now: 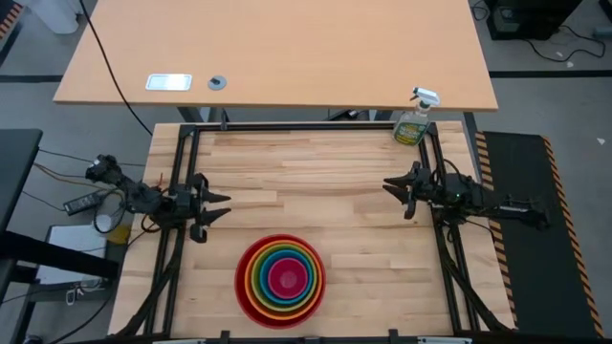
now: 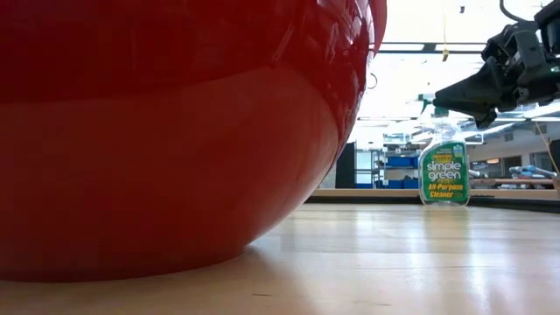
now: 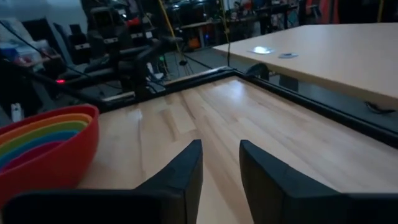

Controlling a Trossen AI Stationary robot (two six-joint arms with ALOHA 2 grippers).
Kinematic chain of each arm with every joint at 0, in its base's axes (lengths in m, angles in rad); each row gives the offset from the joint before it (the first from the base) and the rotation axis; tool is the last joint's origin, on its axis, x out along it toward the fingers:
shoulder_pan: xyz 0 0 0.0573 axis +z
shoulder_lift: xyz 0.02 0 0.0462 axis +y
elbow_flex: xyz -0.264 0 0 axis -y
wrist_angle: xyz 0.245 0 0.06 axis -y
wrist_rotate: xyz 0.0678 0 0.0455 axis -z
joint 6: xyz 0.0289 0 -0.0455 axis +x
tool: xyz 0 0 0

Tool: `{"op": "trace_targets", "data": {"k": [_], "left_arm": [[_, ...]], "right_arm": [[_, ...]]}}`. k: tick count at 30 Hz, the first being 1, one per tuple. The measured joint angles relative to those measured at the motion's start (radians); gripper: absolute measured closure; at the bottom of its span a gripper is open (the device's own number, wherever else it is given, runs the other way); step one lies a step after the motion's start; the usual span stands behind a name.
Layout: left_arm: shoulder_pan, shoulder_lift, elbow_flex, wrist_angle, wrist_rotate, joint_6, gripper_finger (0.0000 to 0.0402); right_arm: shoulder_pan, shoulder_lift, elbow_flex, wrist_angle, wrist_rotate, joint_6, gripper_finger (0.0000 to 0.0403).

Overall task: Nest bowls inside each other
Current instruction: Return to Home Position

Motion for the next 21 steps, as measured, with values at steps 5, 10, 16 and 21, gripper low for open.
{"op": "trace_targets", "data": {"k": [5, 10, 16, 21], "left_arm": [[0.084, 0.000, 0.000, -0.001, 0.193, -0.044, 0.0276], [0.099, 0.000, 0.000, -0.011, 0.209, -0.094, 0.0287], [0.099, 0.000, 0.000, -0.064, 0.209, -0.125, 0.0288], [0.099, 0.001, 0.000, -0.127, 0.209, -0.125, 0.0288]], "right_arm": [[-0.078, -0.006, -0.001, 0.068, -0.115, -0.017, 0.0312], [-0.121, -0.006, -0.020, 0.257, -0.165, -0.059, 0.0328], [-0.135, -0.001, -0.062, 0.232, -0.118, -0.046, 0.0332], [-0.135, 0.000, -0.062, 0.205, -0.017, -0.033, 0.0332]]}}
